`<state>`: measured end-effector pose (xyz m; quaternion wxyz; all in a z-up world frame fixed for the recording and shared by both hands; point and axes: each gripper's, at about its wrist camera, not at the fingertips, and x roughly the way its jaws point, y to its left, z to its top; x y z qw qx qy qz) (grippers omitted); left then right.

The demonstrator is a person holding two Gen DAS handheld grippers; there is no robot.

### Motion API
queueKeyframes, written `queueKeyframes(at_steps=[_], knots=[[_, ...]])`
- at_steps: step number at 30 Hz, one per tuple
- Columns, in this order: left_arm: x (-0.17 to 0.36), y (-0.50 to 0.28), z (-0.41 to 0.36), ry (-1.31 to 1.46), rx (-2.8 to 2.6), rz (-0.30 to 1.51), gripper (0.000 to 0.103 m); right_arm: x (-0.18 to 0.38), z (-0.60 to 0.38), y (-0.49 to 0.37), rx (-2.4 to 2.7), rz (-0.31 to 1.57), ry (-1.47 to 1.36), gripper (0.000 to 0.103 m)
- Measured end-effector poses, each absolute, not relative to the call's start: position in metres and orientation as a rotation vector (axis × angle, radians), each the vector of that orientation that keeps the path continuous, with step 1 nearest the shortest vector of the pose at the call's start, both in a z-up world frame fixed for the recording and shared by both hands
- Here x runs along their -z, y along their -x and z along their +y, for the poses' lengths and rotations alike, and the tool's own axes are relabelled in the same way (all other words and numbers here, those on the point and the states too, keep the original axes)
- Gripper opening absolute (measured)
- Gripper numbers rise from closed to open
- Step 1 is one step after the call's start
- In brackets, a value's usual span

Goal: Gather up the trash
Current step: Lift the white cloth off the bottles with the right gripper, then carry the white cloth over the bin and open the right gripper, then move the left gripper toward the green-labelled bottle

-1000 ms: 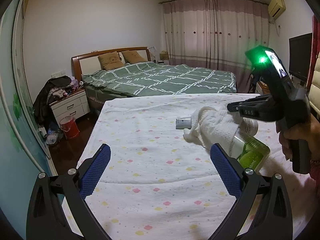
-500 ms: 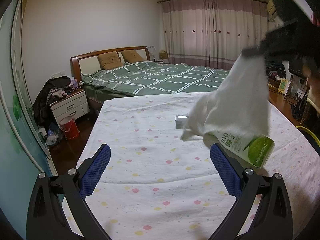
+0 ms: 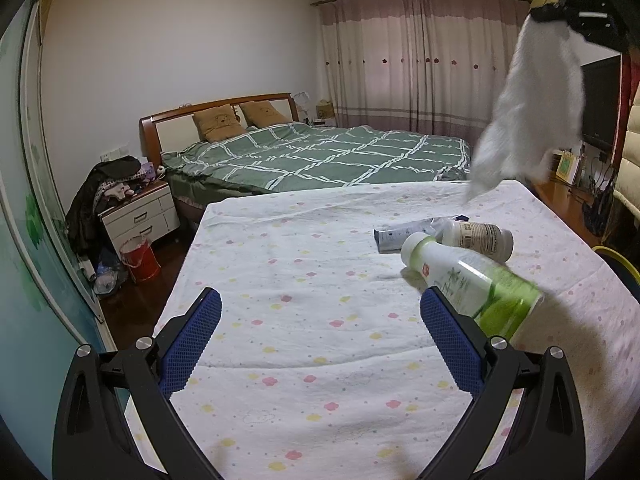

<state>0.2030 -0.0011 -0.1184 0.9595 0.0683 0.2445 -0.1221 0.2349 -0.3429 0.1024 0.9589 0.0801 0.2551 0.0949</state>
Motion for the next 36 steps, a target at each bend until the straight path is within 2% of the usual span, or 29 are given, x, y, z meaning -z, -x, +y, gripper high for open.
queueKeyframes(at_steps=[8,15,22,26,27,29,30,32,36], knots=[[0.118,-0.204,-0.002,-0.143,0.247,0.499,0.098,-0.135,-0.397,-0.192,-0.034,0.449,-0.124,0.001],[0.117,-0.202,-0.003,-0.156,0.246,0.496,0.098,-0.127,-0.474,-0.145,0.191,0.478,-0.126,0.001],[0.116,-0.205,-0.002,-0.143,0.239,0.508,0.098,-0.078,-0.543,-0.117,0.374,0.592,-0.138,0.001],[0.118,-0.206,-0.008,-0.153,0.254,0.529,0.098,-0.012,-0.577,-0.126,0.438,0.747,-0.181,0.001],[0.119,-0.206,-0.011,-0.157,0.268,0.539,0.098,0.007,-0.586,-0.129,0.456,0.793,-0.193,0.004],[0.120,-0.205,-0.019,-0.163,0.278,0.559,0.098,0.036,-0.595,-0.131,0.503,0.857,-0.188,0.020],[0.120,-0.204,-0.022,-0.166,0.282,0.568,0.098,0.052,-0.600,-0.131,0.535,0.886,-0.176,0.032],[0.119,-0.200,-0.031,-0.159,0.304,0.591,0.098,0.068,-0.599,-0.128,0.546,0.906,-0.177,0.043],[0.113,-0.196,-0.052,-0.105,0.335,0.649,0.098,0.083,-0.596,-0.120,0.511,0.902,-0.218,0.046]])
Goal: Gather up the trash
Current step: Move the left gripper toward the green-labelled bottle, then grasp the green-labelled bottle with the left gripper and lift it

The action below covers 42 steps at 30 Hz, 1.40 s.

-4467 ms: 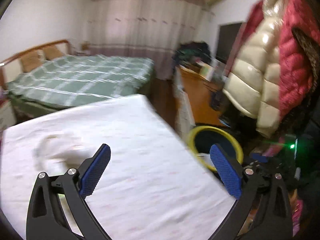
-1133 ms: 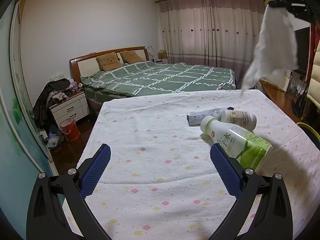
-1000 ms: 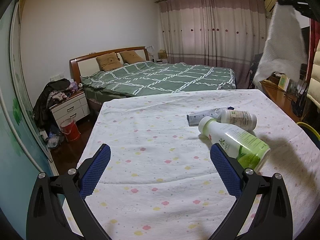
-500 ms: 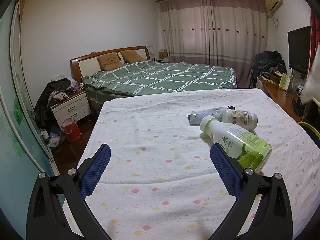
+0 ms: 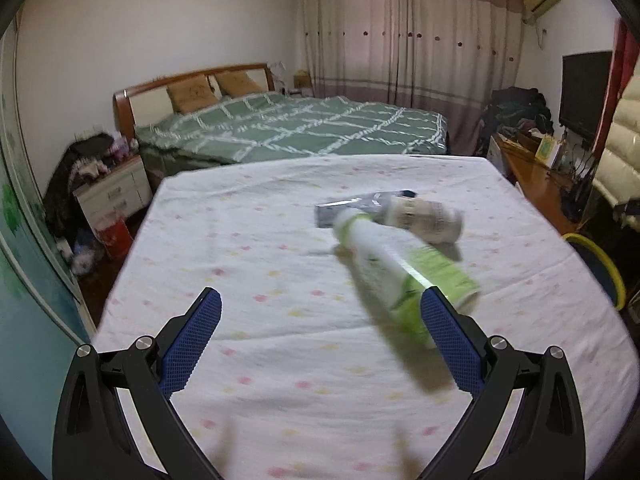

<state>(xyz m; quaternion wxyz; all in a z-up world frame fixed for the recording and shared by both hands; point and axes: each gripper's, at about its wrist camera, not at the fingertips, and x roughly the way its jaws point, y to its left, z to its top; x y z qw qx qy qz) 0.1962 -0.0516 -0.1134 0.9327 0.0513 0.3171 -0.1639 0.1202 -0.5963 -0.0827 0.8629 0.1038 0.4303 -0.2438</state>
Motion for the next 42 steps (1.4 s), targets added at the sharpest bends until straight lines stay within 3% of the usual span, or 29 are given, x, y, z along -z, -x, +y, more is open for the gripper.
queueKeyframes(at_steps=[3,18,29,42], knots=[[0.110,-0.196,-0.073,-0.077,0.351,0.693,0.098,0.090,-0.589,-0.116,0.482,0.886,-0.215,0.052],[0.142,-0.219,-0.142,-0.091,0.236,0.807,0.098,0.105,-0.565,-0.103,0.366,0.878,-0.245,0.053],[0.149,-0.222,-0.136,-0.083,0.194,0.808,0.055,0.109,-0.556,-0.102,0.318,0.870,-0.257,0.053],[0.100,-0.203,-0.106,-0.129,0.210,0.666,0.052,0.097,-0.545,-0.092,0.295,0.832,-0.255,0.053]])
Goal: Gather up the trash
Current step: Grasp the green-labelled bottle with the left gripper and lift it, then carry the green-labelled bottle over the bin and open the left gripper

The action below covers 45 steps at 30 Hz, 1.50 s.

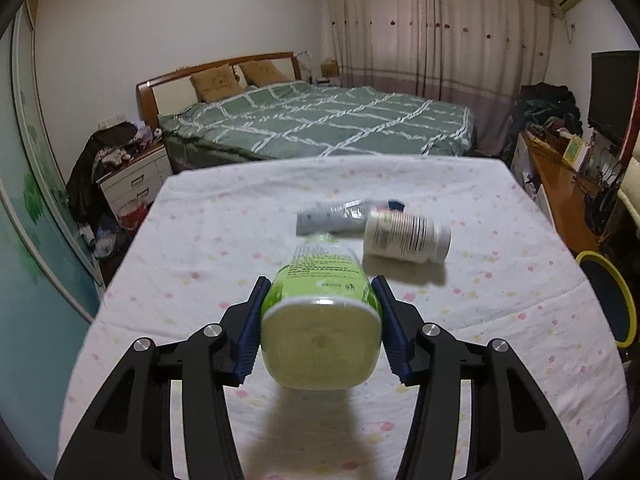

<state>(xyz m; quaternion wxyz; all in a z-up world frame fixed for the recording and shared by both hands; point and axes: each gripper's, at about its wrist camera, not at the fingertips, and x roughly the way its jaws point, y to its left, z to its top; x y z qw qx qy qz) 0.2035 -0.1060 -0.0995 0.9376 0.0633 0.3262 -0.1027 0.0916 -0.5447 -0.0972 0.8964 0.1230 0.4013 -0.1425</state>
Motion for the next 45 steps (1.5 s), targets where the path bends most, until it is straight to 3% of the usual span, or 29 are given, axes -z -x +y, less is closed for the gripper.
queueKeyframes(at_steps=[8,32,45], knots=[[0.070,-0.199,-0.091,-0.122,0.238,0.627,0.052,0.094,-0.544,-0.088,0.281,0.818,-0.260,0.053],[0.053,-0.267,-0.110,-0.116,0.195,0.522,0.052,0.110,-0.555,-0.087,0.282,0.825,-0.304,0.053],[0.003,-0.215,-0.152,-0.153,0.381,0.479,0.052,0.101,-0.564,-0.063,0.278,0.776,-0.338,0.053]])
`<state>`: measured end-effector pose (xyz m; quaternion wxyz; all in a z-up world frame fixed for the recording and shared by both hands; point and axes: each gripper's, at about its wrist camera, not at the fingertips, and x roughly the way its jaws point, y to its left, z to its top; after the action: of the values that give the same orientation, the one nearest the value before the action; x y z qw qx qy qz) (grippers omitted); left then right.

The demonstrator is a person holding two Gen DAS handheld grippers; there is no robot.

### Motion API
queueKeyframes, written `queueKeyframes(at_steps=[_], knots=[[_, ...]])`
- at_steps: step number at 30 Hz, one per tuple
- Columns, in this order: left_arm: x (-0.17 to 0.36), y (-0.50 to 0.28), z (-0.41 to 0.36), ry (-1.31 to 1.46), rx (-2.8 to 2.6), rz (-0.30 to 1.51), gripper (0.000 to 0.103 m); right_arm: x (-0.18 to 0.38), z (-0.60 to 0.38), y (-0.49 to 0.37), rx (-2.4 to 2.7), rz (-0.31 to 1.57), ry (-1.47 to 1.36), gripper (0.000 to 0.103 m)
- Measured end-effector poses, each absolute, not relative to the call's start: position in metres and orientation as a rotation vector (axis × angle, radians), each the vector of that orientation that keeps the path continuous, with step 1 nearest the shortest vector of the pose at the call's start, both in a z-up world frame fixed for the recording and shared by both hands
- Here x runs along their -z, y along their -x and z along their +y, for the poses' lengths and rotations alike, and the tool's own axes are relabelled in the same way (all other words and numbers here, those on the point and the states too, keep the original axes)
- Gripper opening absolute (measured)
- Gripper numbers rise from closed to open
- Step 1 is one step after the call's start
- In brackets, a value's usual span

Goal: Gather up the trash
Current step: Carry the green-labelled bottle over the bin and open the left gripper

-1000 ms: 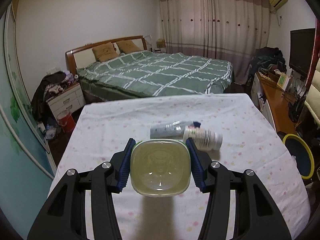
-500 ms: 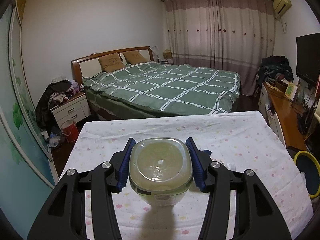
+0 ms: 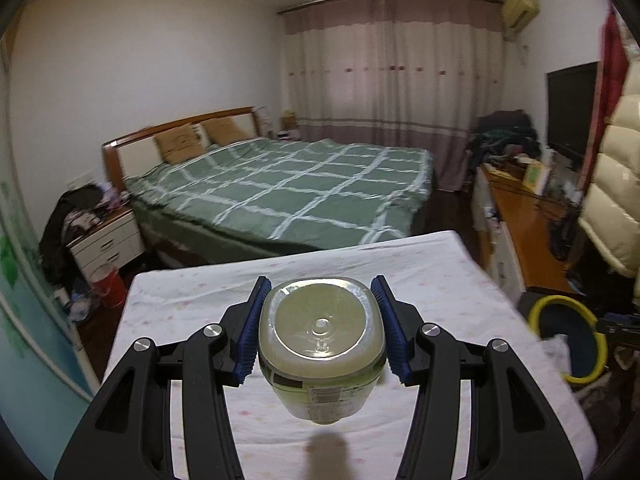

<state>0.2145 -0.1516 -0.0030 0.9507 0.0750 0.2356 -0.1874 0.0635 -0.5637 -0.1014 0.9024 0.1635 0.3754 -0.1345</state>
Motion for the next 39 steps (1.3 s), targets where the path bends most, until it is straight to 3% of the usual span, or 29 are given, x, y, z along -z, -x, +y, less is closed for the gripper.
queueKeyframes(at_steps=[16,27,34,37,39], knots=[[-0.011,-0.146,-0.362,-0.218,0.855,0.513,0.052,0.095,-0.606,0.016,0.428,0.725,-0.358,0.053],[0.032,-0.135,-0.512,-0.264,1.013,0.579,0.052,0.114,-0.628,0.051,0.467,0.752,-0.385,0.053],[0.076,-0.129,-0.576,-0.267,1.073,0.734,0.052,0.122,-0.637,0.061,0.480,0.763,-0.410,0.053],[0.084,-0.133,-0.574,-0.256,1.031,0.745,0.076,0.121,-0.637,0.063,0.485,0.764,-0.409,0.053],[0.079,-0.136,-0.563,-0.237,1.014,0.729,0.078,0.120,-0.634,0.063,0.487,0.767,-0.399,0.053]])
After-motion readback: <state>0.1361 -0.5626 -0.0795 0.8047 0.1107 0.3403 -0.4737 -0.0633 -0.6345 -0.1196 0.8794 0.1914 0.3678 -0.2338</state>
